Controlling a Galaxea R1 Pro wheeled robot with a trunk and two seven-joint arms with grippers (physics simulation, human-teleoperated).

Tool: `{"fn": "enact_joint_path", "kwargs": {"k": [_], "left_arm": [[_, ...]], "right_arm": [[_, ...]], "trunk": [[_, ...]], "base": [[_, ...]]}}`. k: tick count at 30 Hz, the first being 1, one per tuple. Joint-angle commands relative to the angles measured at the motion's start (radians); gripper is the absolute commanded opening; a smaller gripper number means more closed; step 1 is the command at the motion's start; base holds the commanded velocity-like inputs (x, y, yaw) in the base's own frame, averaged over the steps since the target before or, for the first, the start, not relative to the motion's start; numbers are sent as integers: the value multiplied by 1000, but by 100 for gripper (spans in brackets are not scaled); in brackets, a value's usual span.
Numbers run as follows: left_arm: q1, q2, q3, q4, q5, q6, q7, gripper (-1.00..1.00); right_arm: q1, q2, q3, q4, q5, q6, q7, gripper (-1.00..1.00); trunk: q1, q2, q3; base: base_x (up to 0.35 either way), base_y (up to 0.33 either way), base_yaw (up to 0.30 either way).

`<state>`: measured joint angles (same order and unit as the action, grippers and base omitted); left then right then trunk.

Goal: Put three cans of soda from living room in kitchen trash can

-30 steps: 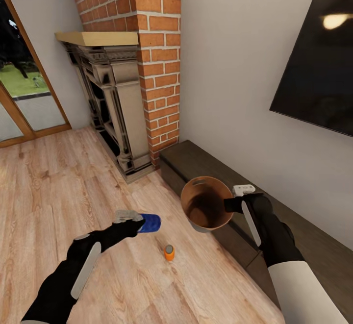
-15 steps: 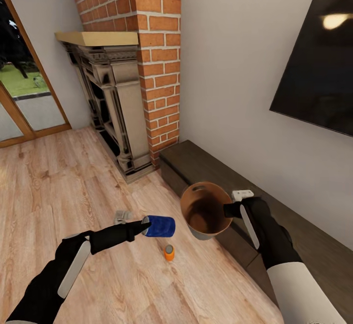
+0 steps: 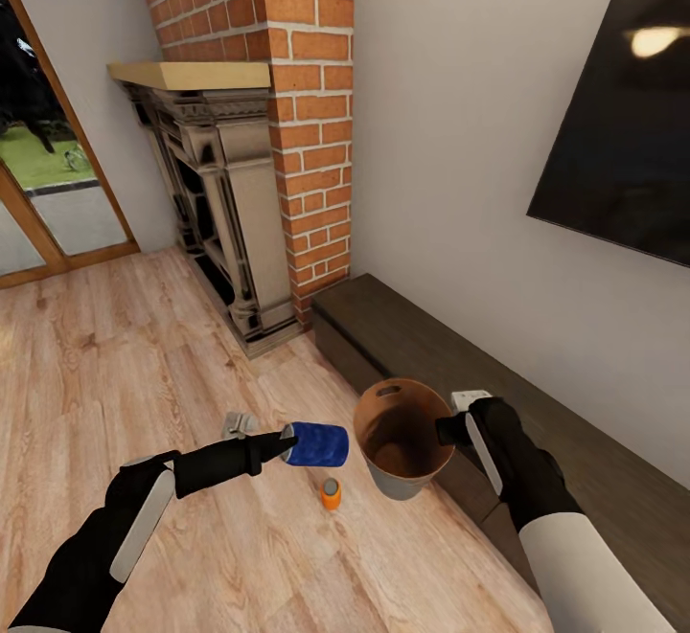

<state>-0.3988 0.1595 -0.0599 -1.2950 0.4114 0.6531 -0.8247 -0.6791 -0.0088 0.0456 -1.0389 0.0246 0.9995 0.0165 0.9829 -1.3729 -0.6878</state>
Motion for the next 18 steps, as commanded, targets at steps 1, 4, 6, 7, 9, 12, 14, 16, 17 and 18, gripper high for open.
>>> {"fn": "enact_joint_path", "kwargs": {"k": [1,4,6,7,9,12,14,16,17,18], "left_arm": [[0,0,0,1,-2,-1,-20,-100],[0,0,0,0,-2,-1,-40,-100],[-1,0,0,0,-1,-1,-47,-100],[0,0,0,0,-1,-1,-49,-100],[0,0,0,0,-1,-1,-60,-100],[0,0,0,1,-1,0,-91,-100],[0,0,0,2,-1,0,-99,-100],[0,0,0,2,-1,-1,-104,-100],[0,0,0,2,-1,-1,-105,-100],[0,0,0,1,0,-1,-107,-100]], "right_arm": [[0,0,-1,5,-17,0,4,-100],[0,0,-1,12,-17,-1,4,-100],[0,1,0,21,-17,-1,4,-100],[0,1,0,26,-17,-1,4,-100],[0,1,0,43,-17,-1,4,-100],[0,1,0,55,-17,-20,4,-100],[0,1,1,70,-17,-31,4,-100],[0,1,1,88,-17,-37,4,-100],[0,1,2,93,-17,-39,4,-100],[0,1,2,101,-17,-41,4,-100]], "trunk": [[0,0,0],[0,0,0],[0,0,0],[0,0,0],[0,0,0],[0,0,0],[0,0,0],[0,0,0],[0,0,0],[0,0,0]], "base": [[0,0,0],[0,0,0],[0,0,0],[0,0,0],[0,0,0],[0,0,0],[0,0,0],[0,0,0],[0,0,0],[0,0,0]]}}
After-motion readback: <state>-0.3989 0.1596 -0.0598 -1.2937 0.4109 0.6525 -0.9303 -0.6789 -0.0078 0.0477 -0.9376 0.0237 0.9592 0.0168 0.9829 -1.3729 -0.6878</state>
